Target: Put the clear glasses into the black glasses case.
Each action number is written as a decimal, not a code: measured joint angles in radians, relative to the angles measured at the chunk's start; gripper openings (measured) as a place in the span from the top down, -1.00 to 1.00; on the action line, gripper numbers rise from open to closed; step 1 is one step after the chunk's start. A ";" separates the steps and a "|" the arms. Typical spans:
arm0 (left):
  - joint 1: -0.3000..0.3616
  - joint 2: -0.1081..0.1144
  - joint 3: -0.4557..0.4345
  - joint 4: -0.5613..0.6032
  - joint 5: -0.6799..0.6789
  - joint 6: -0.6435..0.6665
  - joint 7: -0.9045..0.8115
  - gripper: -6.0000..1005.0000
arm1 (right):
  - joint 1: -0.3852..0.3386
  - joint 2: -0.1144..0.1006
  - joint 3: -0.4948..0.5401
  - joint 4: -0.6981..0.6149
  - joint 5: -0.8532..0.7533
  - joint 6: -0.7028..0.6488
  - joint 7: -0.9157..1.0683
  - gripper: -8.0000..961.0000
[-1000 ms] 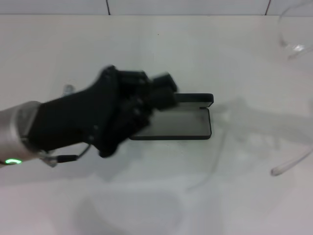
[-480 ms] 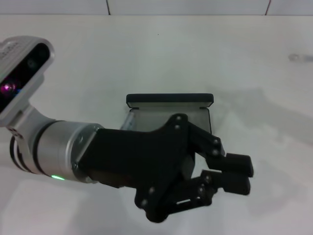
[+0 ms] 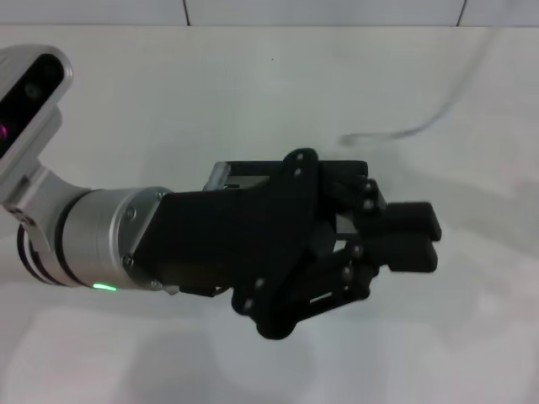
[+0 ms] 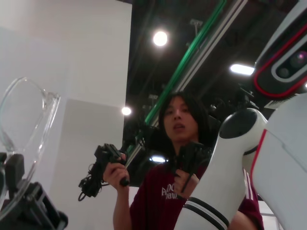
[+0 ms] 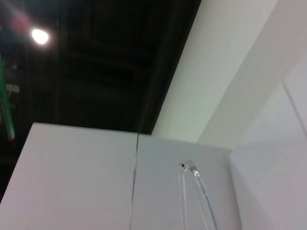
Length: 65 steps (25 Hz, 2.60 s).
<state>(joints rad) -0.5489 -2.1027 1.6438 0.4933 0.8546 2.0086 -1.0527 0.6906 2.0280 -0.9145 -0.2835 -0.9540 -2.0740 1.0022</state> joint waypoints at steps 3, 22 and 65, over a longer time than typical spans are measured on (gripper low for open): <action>-0.001 -0.001 0.009 0.003 -0.021 -0.004 0.000 0.77 | 0.037 0.000 -0.026 0.045 -0.002 0.014 -0.038 0.84; 0.009 -0.001 0.055 -0.004 -0.162 -0.004 0.002 0.77 | 0.047 0.000 -0.164 0.038 -0.007 0.135 -0.052 0.84; 0.035 0.004 0.045 -0.095 -0.321 -0.094 0.002 0.77 | 0.041 0.000 -0.339 -0.011 -0.004 0.237 -0.068 0.84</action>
<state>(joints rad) -0.5143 -2.0984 1.6891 0.3988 0.5340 1.9142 -1.0510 0.7312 2.0279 -1.2532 -0.2949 -0.9576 -1.8365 0.9341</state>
